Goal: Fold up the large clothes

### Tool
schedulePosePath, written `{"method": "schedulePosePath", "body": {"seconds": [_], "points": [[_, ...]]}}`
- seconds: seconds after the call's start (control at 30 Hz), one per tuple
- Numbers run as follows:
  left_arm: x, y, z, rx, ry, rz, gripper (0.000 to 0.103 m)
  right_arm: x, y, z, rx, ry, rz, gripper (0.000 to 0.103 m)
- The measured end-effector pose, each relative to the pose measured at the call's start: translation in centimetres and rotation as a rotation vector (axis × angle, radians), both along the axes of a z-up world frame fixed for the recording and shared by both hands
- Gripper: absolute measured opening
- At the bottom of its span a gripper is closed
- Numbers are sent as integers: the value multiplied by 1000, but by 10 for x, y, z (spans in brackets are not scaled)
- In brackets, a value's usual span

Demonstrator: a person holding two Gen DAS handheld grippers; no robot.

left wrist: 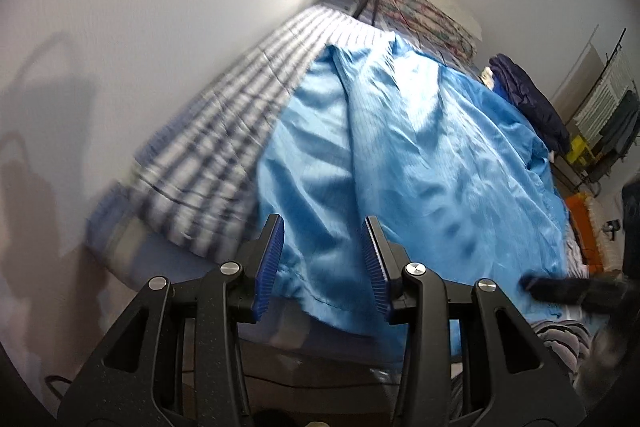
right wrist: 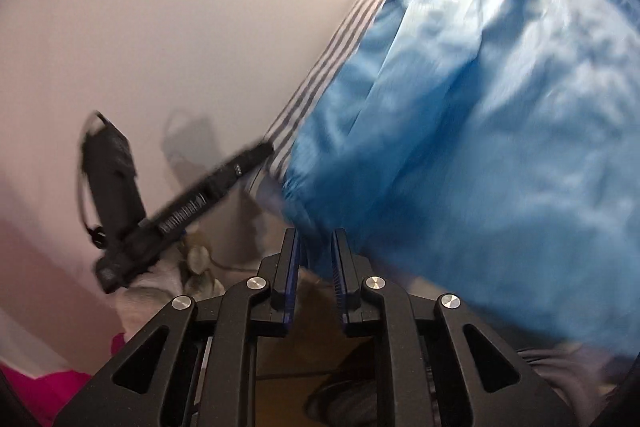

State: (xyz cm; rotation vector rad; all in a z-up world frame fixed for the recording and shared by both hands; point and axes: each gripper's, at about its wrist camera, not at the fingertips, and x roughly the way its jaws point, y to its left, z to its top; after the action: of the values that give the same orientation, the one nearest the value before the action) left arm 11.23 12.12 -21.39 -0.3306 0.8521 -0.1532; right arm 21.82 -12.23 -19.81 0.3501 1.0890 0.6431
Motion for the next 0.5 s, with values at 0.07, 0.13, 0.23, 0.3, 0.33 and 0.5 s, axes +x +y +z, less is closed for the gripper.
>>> {"method": "schedulePosePath", "body": {"seconds": [0.07,0.13,0.23,0.3,0.33,0.5], "points": [[1,-6,-7,-13,18,-14,41,3,-13,13,-11,-30,-9,15],[3,-13,-14,-20,36,-32,41,3,-24,25,-24,-51,-11,15],[7,-24,-26,-24,64,-52,41,16,-36,40,-77,-97,-21,15],[9,-33,-34,-25,82,-69,41,46,-39,41,-104,-124,-16,31],[10,-37,-37,-12,83,-78,41,59,-39,41,-123,-140,-25,37],[11,-63,-43,17,61,-160,19,131,-23,45,-132,-156,-20,42]]}}
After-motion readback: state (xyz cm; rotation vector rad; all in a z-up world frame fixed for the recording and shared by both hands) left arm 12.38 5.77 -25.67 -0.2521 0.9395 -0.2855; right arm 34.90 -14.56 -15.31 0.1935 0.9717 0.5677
